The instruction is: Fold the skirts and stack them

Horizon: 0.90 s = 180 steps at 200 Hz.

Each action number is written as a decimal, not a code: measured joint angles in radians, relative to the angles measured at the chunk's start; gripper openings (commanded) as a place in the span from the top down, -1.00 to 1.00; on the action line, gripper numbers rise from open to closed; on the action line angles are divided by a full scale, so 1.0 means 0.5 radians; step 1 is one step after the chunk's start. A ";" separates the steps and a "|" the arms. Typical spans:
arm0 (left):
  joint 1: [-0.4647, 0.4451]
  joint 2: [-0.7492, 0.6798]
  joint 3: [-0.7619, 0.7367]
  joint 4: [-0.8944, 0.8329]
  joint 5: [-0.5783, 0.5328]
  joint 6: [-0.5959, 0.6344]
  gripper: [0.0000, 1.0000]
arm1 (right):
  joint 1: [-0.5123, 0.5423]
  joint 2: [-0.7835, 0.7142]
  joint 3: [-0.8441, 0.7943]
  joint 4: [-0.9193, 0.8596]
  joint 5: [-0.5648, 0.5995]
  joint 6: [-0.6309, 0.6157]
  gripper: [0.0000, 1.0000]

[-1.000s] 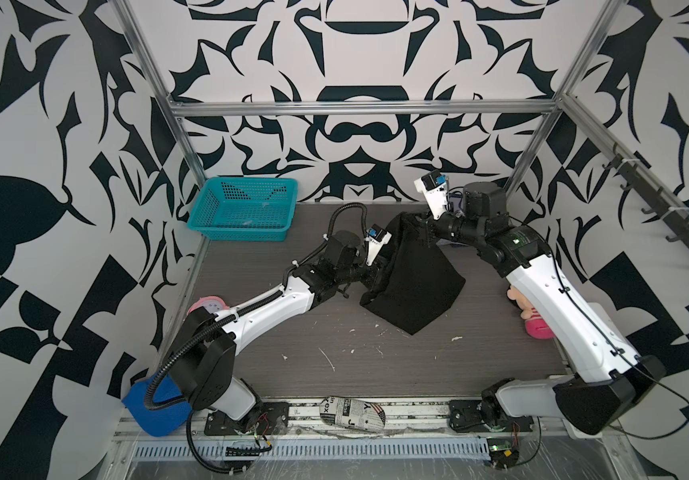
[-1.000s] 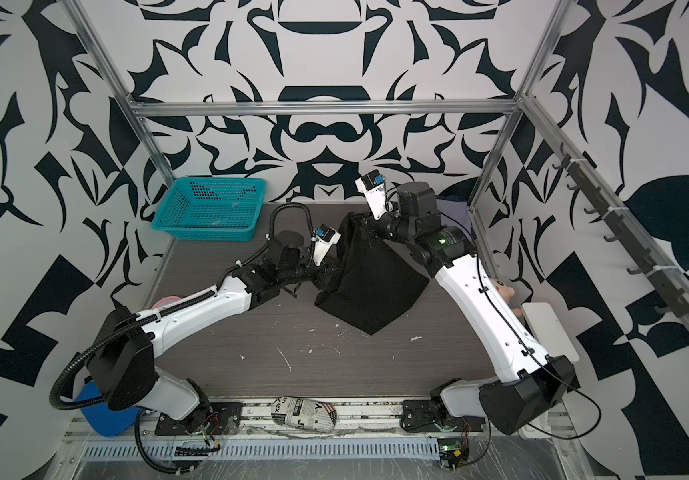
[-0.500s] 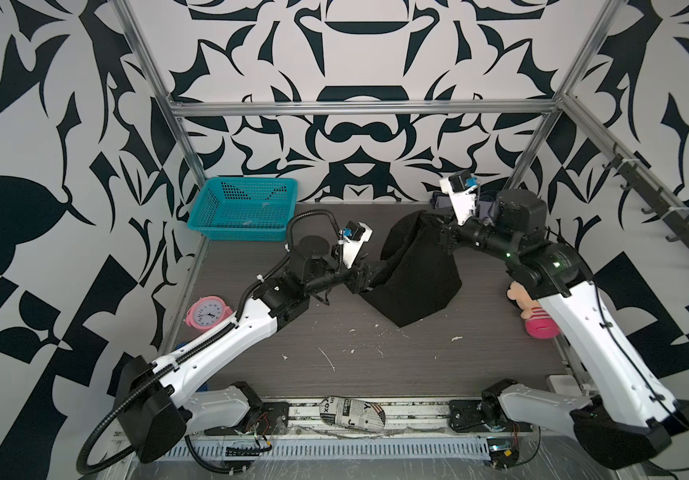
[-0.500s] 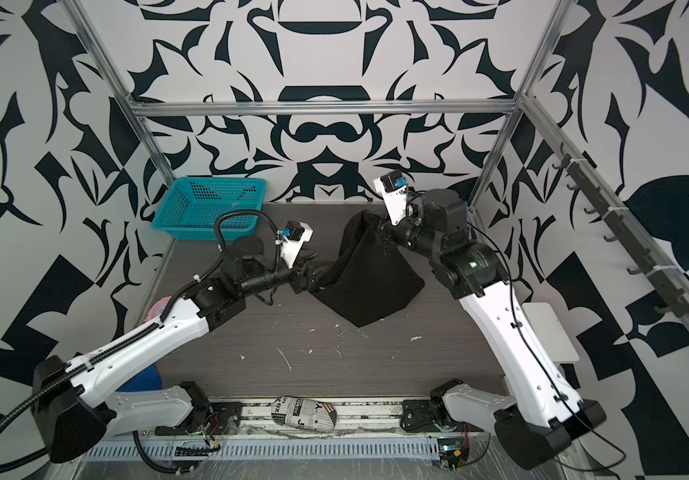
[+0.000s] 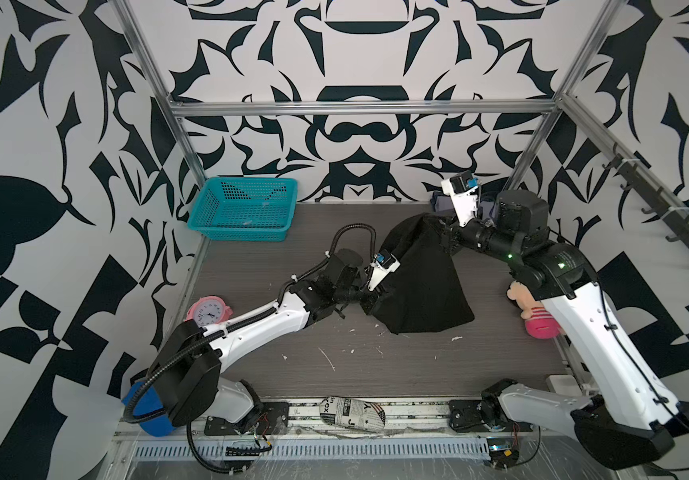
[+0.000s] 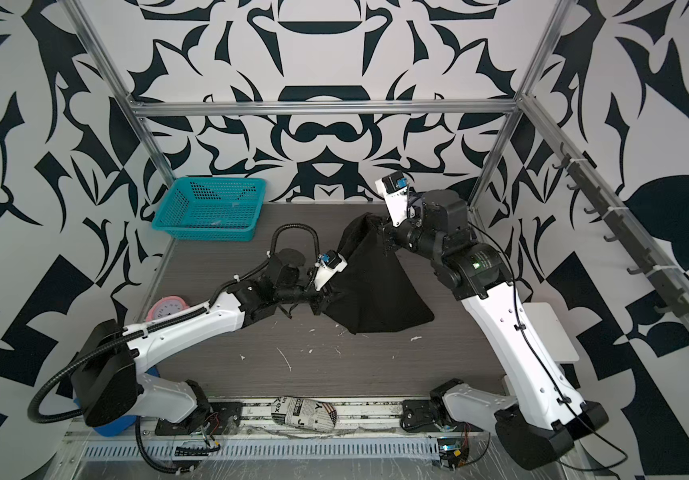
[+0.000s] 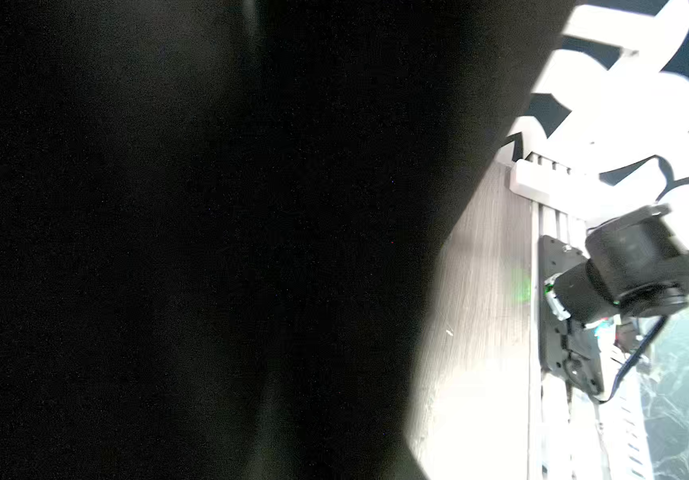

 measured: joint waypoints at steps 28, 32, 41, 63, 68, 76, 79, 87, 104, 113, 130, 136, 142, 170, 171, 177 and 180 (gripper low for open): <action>-0.076 -0.291 0.051 -0.036 0.005 -0.038 1.00 | 0.000 -0.136 0.037 -0.018 0.211 -0.001 1.00; -0.096 -0.323 0.074 -0.039 0.008 -0.040 1.00 | 0.002 -0.157 0.053 -0.018 0.239 -0.002 1.00; -0.144 -0.385 0.136 -0.040 0.014 -0.050 1.00 | 0.007 -0.188 0.106 -0.027 0.301 -0.007 1.00; -0.208 -0.446 0.262 -0.008 0.060 -0.069 1.00 | 0.024 -0.130 0.324 -0.046 0.359 -0.034 1.00; -0.209 -0.452 0.275 0.011 0.060 -0.075 1.00 | 0.031 -0.086 0.391 -0.046 0.359 -0.049 1.00; -0.207 -0.457 0.281 0.035 0.050 -0.083 1.00 | 0.042 -0.009 0.513 -0.056 0.356 -0.069 1.00; -0.207 -0.459 0.281 0.043 0.040 -0.084 1.00 | 0.046 0.031 0.563 -0.060 0.352 -0.077 1.00; -0.202 -0.460 0.281 0.053 0.002 -0.090 1.00 | 0.060 0.161 0.718 -0.082 0.327 -0.101 1.00; -0.143 -0.475 0.253 0.085 -0.092 -0.111 0.88 | 0.079 0.533 1.095 -0.164 0.250 -0.134 1.00; -0.053 -0.500 0.206 0.118 -0.114 -0.147 0.76 | 0.089 0.739 1.258 -0.180 0.197 -0.139 1.00; 0.212 -0.553 0.036 0.185 -0.112 -0.232 -0.15 | 0.104 1.153 1.519 -0.162 0.146 -0.140 0.49; 0.316 -0.567 -0.052 0.202 -0.114 -0.261 -0.23 | 0.100 1.323 1.606 -0.130 0.153 -0.129 0.07; 0.406 -0.571 -0.137 0.207 -0.114 -0.288 -0.36 | 0.085 1.481 1.683 -0.096 0.169 -0.113 -0.39; 0.680 -0.473 -0.445 0.090 -0.146 -0.387 -0.60 | 0.018 2.299 2.280 -0.078 0.196 -0.026 -0.98; 0.686 -0.471 -0.449 0.085 -0.148 -0.390 -0.60 | 0.017 2.321 2.300 -0.083 0.196 -0.023 -0.98; 0.731 -0.452 -0.482 0.037 -0.156 -0.400 -0.63 | 0.009 2.487 2.475 -0.137 0.200 -0.012 -0.98; 0.753 -0.452 -0.494 0.010 -0.163 -0.406 -0.67 | 0.003 2.578 2.571 -0.174 0.201 0.001 -0.98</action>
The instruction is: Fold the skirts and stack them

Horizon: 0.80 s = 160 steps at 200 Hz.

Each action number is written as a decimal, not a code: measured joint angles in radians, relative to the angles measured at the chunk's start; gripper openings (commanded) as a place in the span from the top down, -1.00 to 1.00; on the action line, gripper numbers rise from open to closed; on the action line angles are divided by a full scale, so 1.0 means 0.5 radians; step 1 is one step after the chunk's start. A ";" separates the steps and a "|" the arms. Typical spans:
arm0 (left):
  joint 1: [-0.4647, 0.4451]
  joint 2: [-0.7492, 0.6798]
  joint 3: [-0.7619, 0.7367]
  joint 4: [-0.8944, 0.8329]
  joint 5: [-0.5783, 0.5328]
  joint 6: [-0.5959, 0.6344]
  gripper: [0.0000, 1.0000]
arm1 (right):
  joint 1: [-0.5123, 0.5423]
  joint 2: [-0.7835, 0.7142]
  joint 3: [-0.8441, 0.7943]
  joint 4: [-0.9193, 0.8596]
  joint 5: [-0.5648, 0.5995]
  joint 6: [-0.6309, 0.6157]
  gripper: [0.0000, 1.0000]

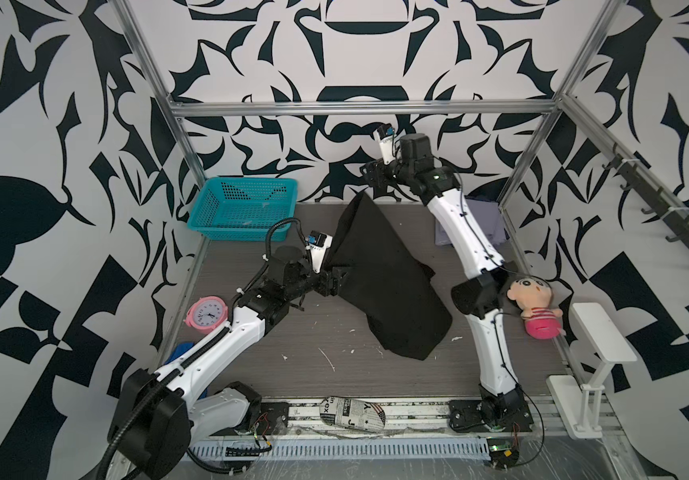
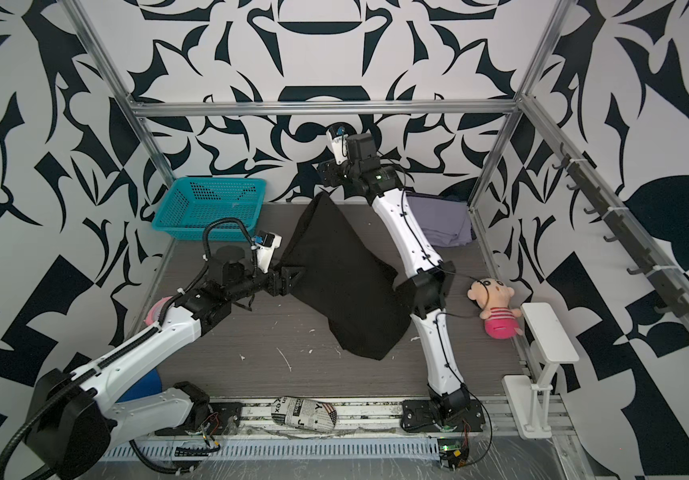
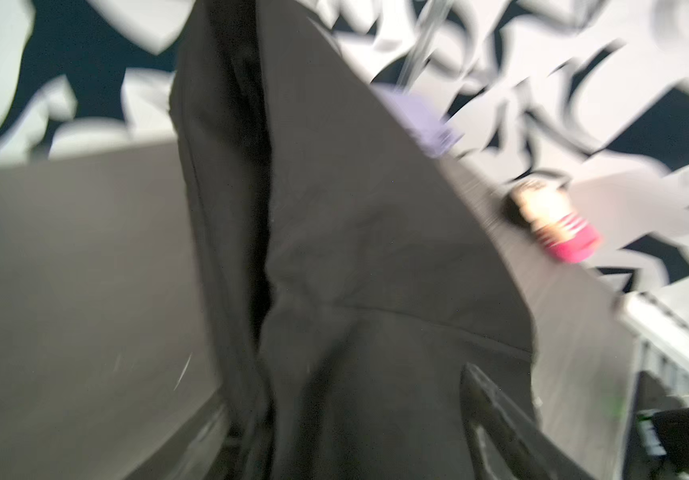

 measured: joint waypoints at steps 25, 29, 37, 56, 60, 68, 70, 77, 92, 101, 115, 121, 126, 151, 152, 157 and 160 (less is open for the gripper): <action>0.155 -0.079 -0.029 -0.157 -0.056 -0.036 -0.93 | -0.033 0.225 0.172 -0.256 0.007 0.047 -0.99; 0.182 -0.103 -0.028 -0.175 -0.065 -0.043 -0.94 | -0.035 0.194 0.113 -0.270 0.005 0.052 -0.99; 0.237 -0.156 -0.023 -0.224 -0.078 -0.044 -0.90 | -0.037 0.069 -0.092 -0.270 0.010 0.063 -0.99; 0.349 -0.217 0.002 -0.312 -0.086 -0.042 -0.89 | -0.037 -0.498 -0.931 -0.138 -0.002 0.115 -0.99; 0.364 -0.219 0.004 -0.324 -0.088 -0.043 -0.89 | -0.036 -0.634 -1.104 -0.092 0.000 0.136 -0.99; 0.394 -0.217 0.004 -0.354 -0.095 -0.050 -0.89 | -0.034 -0.941 -1.493 0.043 -0.004 0.182 -0.98; 0.397 -0.215 0.004 -0.361 -0.097 -0.051 -0.89 | -0.034 -1.016 -1.597 0.078 -0.008 0.197 -0.97; 0.409 -0.199 0.004 -0.395 -0.102 -0.061 -0.89 | -0.031 -1.282 -1.902 0.200 -0.010 0.253 -0.94; 0.409 -0.155 0.003 -0.442 -0.102 -0.076 -0.90 | -0.027 -1.823 -2.516 0.497 -0.014 0.385 -0.86; 0.410 -0.119 0.002 -0.468 -0.101 -0.081 -0.91 | -0.021 -2.114 -2.850 0.655 -0.031 0.467 -0.81; 0.420 -0.066 -0.010 -0.488 -0.101 -0.092 -0.90 | -0.011 -2.395 -3.232 0.779 -0.064 0.579 -0.65; 0.429 -0.040 -0.018 -0.490 -0.101 -0.100 -0.90 | -0.003 -2.482 -3.370 0.810 -0.080 0.621 -0.62; 0.439 -0.020 -0.022 -0.495 -0.101 -0.111 -0.89 | 0.010 -2.535 -3.484 0.831 -0.100 0.666 -0.60; 0.539 0.138 -0.023 -0.506 -0.105 -0.192 -0.87 | 0.133 -2.620 -3.992 0.839 -0.185 0.848 -0.52; 0.542 0.143 -0.023 -0.506 -0.105 -0.195 -0.87 | 0.147 -2.618 -4.020 0.831 -0.192 0.860 -0.52; 0.565 0.172 -0.023 -0.506 -0.106 -0.214 -0.87 | 0.198 -2.618 -4.113 0.799 -0.204 0.894 -0.51; 0.576 0.192 -0.023 -0.507 -0.106 -0.225 -0.87 | 0.228 -2.621 -4.160 0.778 -0.219 0.919 -0.51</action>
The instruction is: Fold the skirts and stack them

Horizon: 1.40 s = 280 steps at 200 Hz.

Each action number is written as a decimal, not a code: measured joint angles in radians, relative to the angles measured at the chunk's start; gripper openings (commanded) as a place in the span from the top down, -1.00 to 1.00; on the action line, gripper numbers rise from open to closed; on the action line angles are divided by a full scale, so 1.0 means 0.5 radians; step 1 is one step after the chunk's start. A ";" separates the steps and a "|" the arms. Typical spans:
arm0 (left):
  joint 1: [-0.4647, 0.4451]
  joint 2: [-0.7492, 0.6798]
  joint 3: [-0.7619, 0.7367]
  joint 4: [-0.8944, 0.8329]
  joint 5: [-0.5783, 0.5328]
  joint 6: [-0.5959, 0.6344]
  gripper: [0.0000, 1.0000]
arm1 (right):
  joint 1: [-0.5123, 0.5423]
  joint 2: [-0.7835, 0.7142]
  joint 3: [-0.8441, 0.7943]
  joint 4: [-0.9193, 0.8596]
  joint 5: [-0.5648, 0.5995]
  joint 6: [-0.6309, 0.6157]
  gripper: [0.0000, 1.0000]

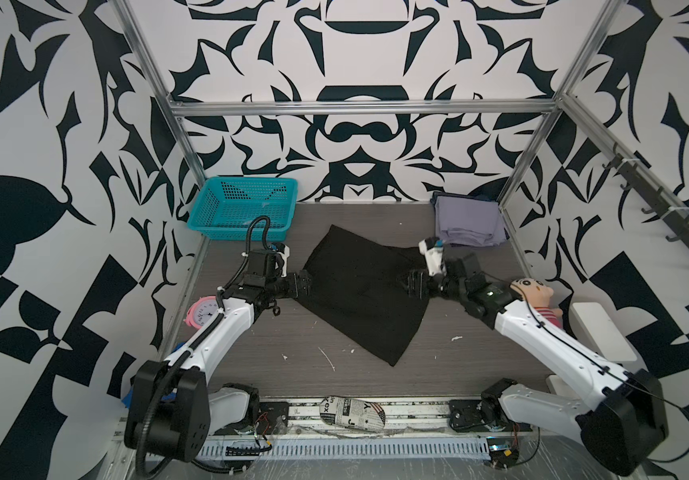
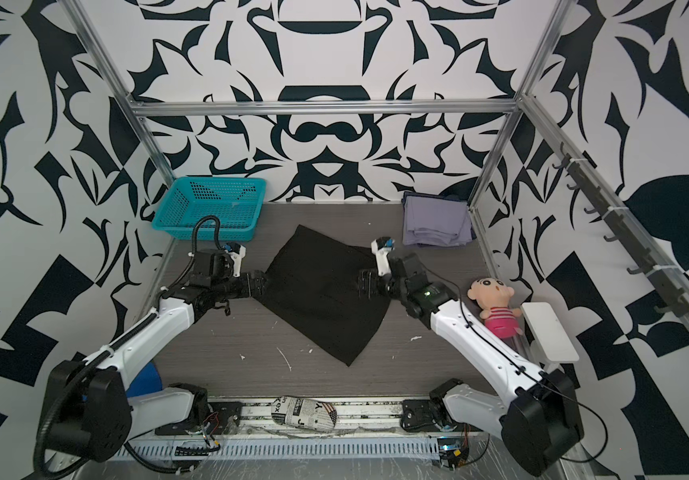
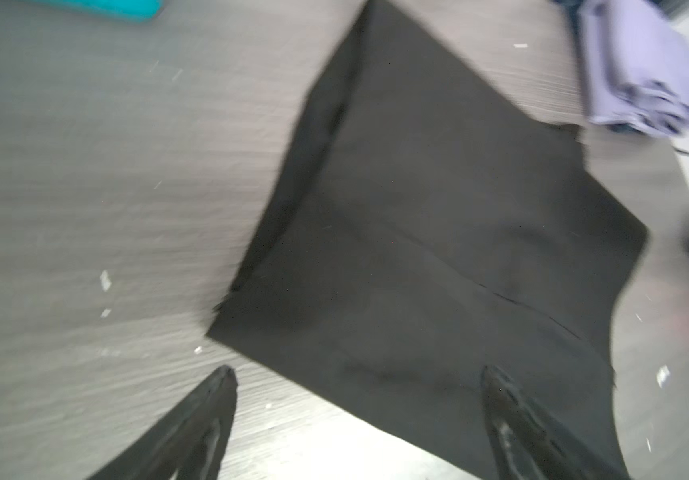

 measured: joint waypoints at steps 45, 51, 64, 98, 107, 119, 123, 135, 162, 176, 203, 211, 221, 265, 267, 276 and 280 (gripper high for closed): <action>0.071 0.282 0.013 0.004 0.021 -0.080 -0.87 | 0.413 -0.359 -0.565 -0.078 -0.261 0.425 -0.57; 0.071 0.317 0.019 0.005 0.027 -0.079 -0.86 | 0.443 -0.417 -0.620 -0.068 -0.290 0.480 -0.58; 0.071 0.399 0.038 0.005 0.043 -0.074 -0.79 | 0.489 -0.520 -0.748 -0.002 -0.346 0.605 -0.58; 0.071 0.586 0.121 0.003 0.072 -0.030 -0.53 | 0.533 -0.500 -0.972 0.222 -0.431 0.841 -0.59; 0.071 0.610 0.140 0.005 0.075 -0.032 -0.40 | 0.543 -0.432 -0.978 0.309 -0.456 0.865 -0.59; 0.075 0.626 0.160 0.005 0.084 -0.012 -0.01 | 0.565 -0.313 -0.973 0.467 -0.482 0.883 -0.54; 0.077 0.629 0.169 0.005 0.091 -0.018 0.17 | 0.571 -0.262 -0.965 0.517 -0.494 0.883 -0.52; 0.079 0.642 0.195 0.005 0.106 -0.014 0.61 | 0.592 -0.126 -0.935 0.644 -0.513 0.881 -0.40; 0.085 0.661 0.269 -0.049 0.101 -0.017 1.00 | 0.613 0.112 -0.868 0.809 -0.500 0.836 0.49; 0.086 0.647 0.301 -0.099 0.082 -0.030 1.00 | 0.614 0.140 -0.845 0.777 -0.443 0.824 0.80; 0.092 0.477 0.303 -0.221 -0.007 -0.079 1.00 | 0.608 0.051 -0.706 0.564 -0.323 0.739 1.00; 0.093 0.382 0.305 -0.265 -0.041 -0.095 1.00 | 0.593 0.001 -0.627 0.469 -0.298 0.691 1.00; 0.094 0.256 0.323 -0.322 -0.081 -0.114 1.00 | 0.550 -0.072 -0.499 0.336 -0.295 0.616 1.00; 0.095 -0.146 0.399 -0.403 -0.154 -0.159 -0.11 | 0.083 -0.301 -0.063 0.016 -0.491 0.317 1.00; 0.095 -0.147 0.400 -0.405 -0.150 -0.159 -0.20 | 0.062 -0.307 -0.055 0.002 -0.499 0.304 1.00; 0.095 -0.134 0.399 -0.407 -0.112 -0.156 -0.35 | -0.016 -0.317 -0.029 -0.064 -0.530 0.246 1.00; 0.095 -0.118 0.394 -0.409 -0.086 -0.158 -0.36 | -0.043 -0.318 -0.023 -0.098 -0.543 0.220 1.00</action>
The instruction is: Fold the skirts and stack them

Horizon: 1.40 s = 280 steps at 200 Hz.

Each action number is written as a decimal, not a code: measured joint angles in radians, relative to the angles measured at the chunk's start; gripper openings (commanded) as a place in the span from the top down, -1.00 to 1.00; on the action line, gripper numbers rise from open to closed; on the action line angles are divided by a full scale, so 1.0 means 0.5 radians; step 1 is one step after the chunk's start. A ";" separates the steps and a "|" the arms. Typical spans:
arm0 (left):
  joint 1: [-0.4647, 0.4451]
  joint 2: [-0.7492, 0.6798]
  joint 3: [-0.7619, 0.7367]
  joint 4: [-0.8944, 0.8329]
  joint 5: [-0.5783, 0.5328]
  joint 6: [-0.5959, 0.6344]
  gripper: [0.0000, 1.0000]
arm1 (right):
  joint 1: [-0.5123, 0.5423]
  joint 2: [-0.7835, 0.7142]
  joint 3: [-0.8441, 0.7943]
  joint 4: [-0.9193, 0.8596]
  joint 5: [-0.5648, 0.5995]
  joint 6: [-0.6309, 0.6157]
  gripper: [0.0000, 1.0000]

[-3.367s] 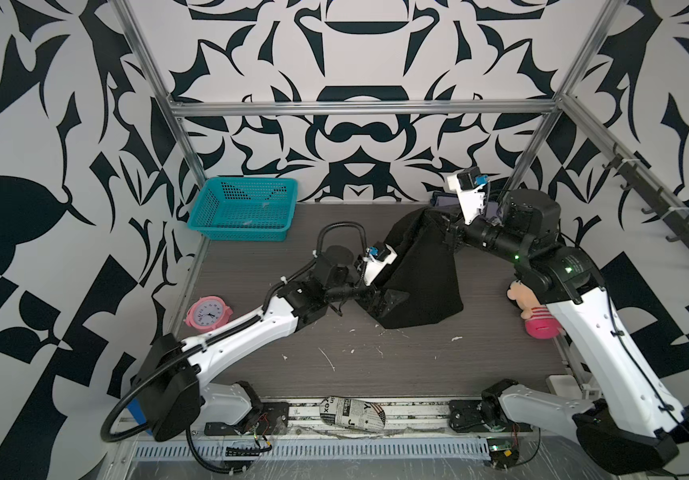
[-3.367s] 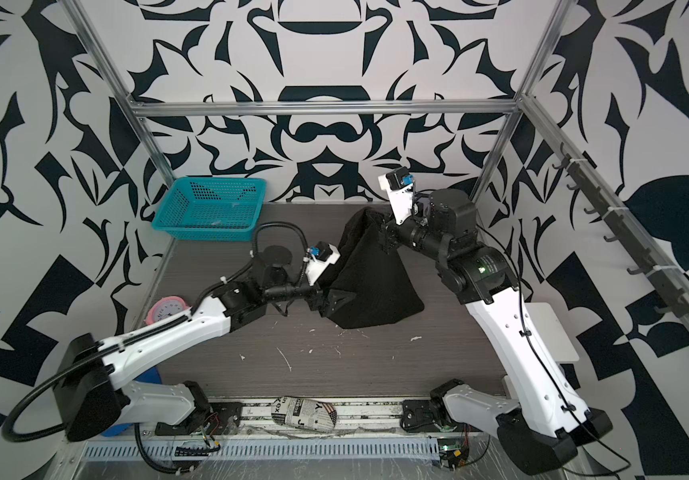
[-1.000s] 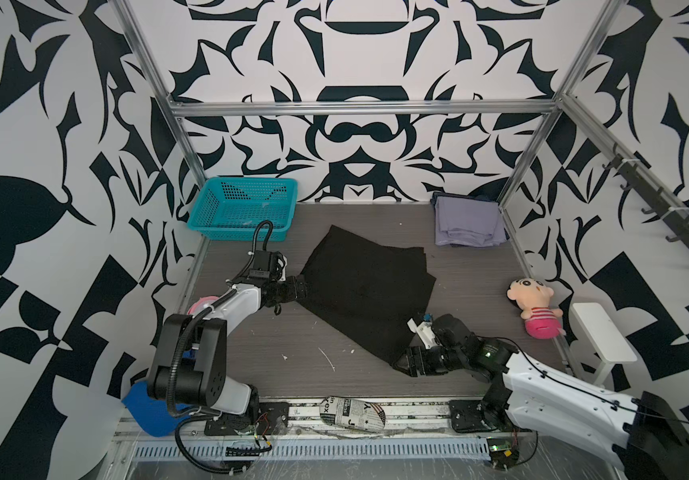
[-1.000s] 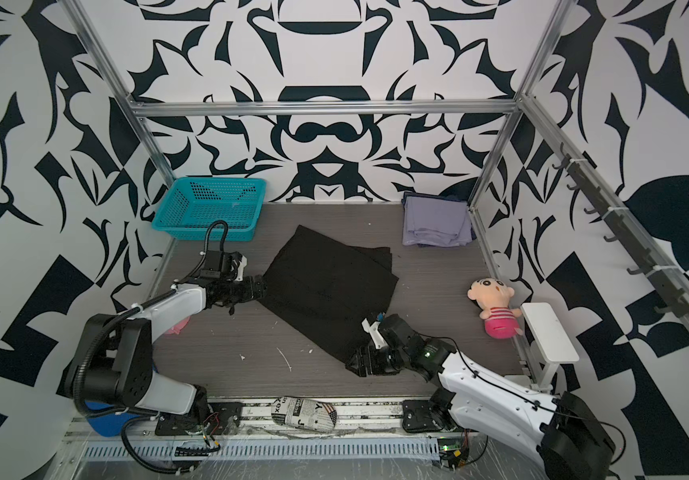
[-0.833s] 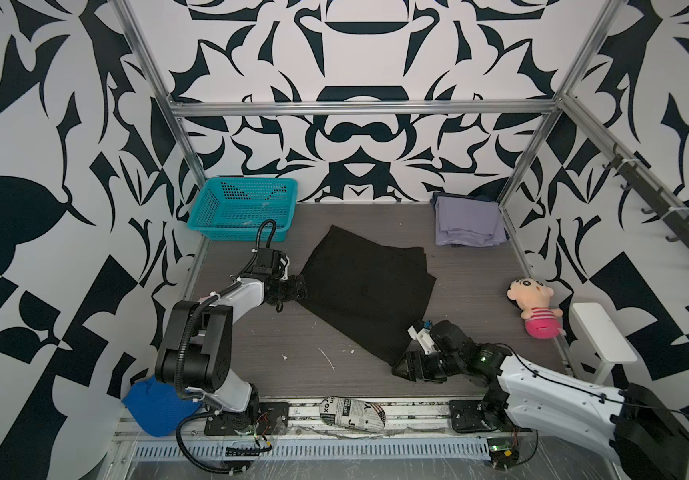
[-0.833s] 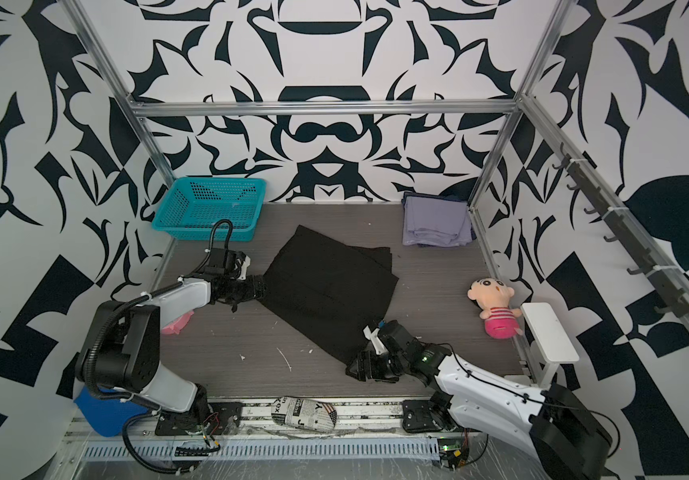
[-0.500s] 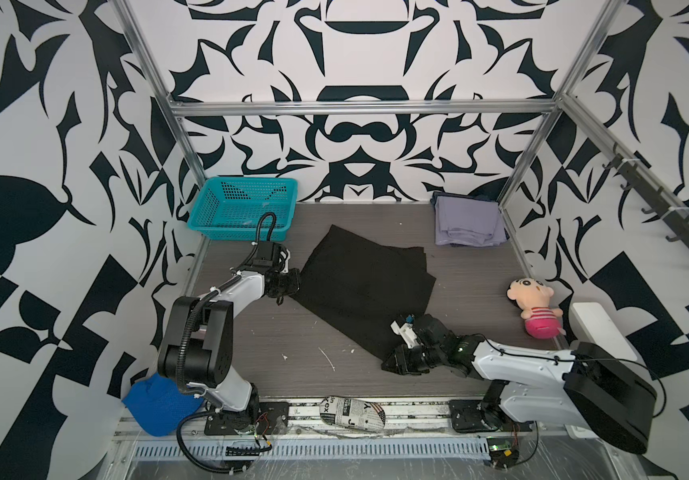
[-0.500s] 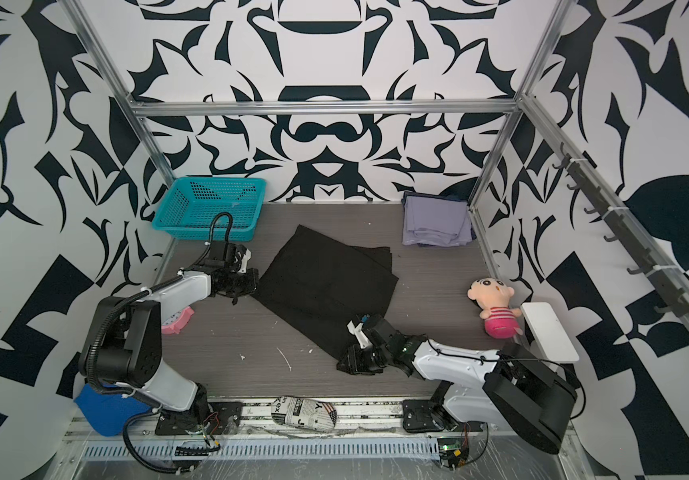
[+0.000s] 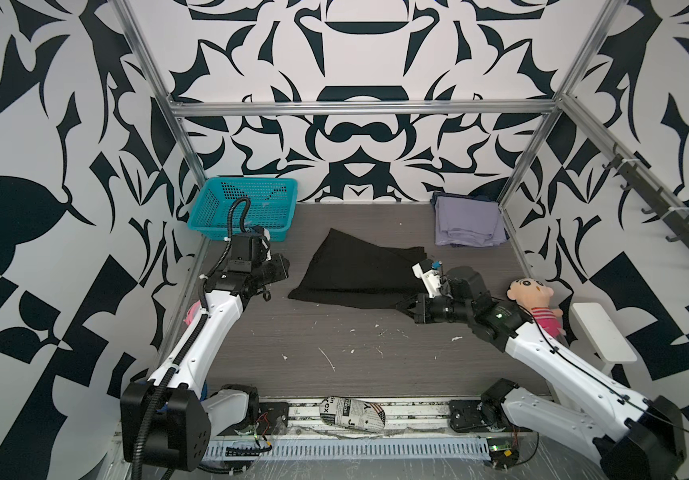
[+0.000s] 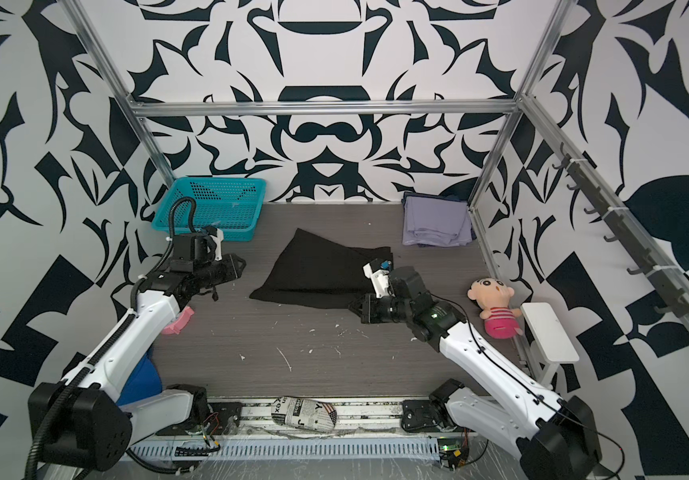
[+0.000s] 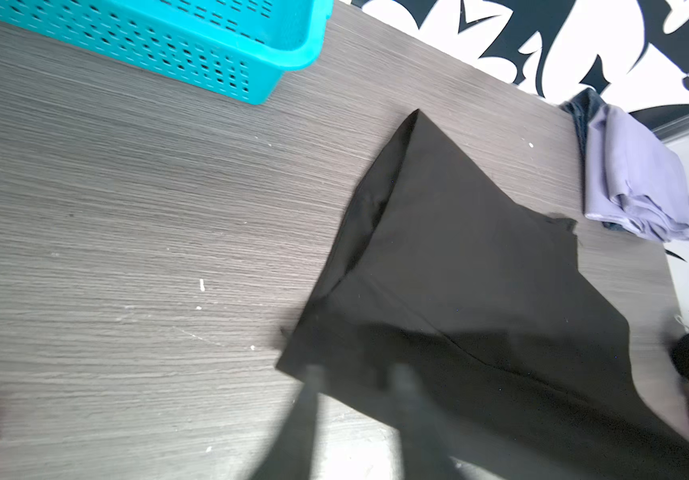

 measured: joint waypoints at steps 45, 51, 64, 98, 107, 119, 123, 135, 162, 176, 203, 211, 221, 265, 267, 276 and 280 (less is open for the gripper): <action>-0.088 0.314 -0.204 0.044 0.175 -0.073 -0.41 | -0.241 0.078 0.003 -0.254 -0.041 -0.120 1.00; -0.108 0.359 -0.235 0.058 0.186 -0.092 -0.41 | -0.265 0.111 0.003 -0.257 -0.032 -0.121 1.00; -0.147 0.432 -0.300 0.105 0.208 -0.137 -0.41 | -0.305 0.198 0.003 -0.256 0.001 -0.124 1.00; -0.225 0.586 -0.379 0.253 0.211 -0.237 -0.34 | -0.477 0.436 0.003 -0.232 0.023 -0.130 1.00; -0.229 0.600 -0.395 0.304 0.202 -0.249 -0.24 | -0.544 0.486 0.003 -0.217 0.018 -0.133 1.00; -0.229 0.610 -0.409 0.377 0.201 -0.262 0.01 | -0.606 0.534 0.003 -0.198 0.016 -0.142 1.00; -0.230 0.617 -0.410 0.407 0.201 -0.291 0.07 | -0.623 0.549 0.003 -0.190 0.014 -0.145 1.00; -0.243 0.647 -0.412 0.496 0.211 -0.303 0.28 | -0.670 0.595 0.003 -0.163 0.003 -0.152 1.00; -0.304 0.768 -0.410 0.659 0.230 -0.308 0.86 | -0.703 0.675 0.003 -0.101 -0.035 -0.160 1.00; -0.327 0.827 -0.409 0.702 0.263 -0.301 0.82 | -0.706 0.682 0.005 -0.080 -0.050 -0.166 1.00; -0.336 0.822 -0.396 0.732 0.305 -0.324 0.21 | -0.710 0.672 0.067 -0.095 -0.049 -0.207 1.00; -0.343 0.803 -0.388 0.717 0.278 -0.334 0.18 | -0.712 0.670 0.096 -0.098 -0.050 -0.221 1.00; -0.343 0.765 -0.388 0.675 0.230 -0.347 0.09 | -0.716 0.663 0.128 -0.098 -0.050 -0.233 1.00; -0.343 0.461 -0.490 0.544 0.088 -0.442 -0.01 | -0.723 0.645 0.151 -0.098 -0.050 -0.266 1.00; -0.343 0.459 -0.494 0.542 0.088 -0.445 0.00 | -0.723 0.645 0.151 -0.098 -0.050 -0.266 1.00; -0.359 0.470 -0.507 0.543 0.089 -0.465 0.02 | -0.723 0.645 0.151 -0.098 -0.050 -0.267 1.00; -0.367 0.479 -0.512 0.543 0.088 -0.464 0.02 | -0.723 0.645 0.151 -0.098 -0.050 -0.268 1.00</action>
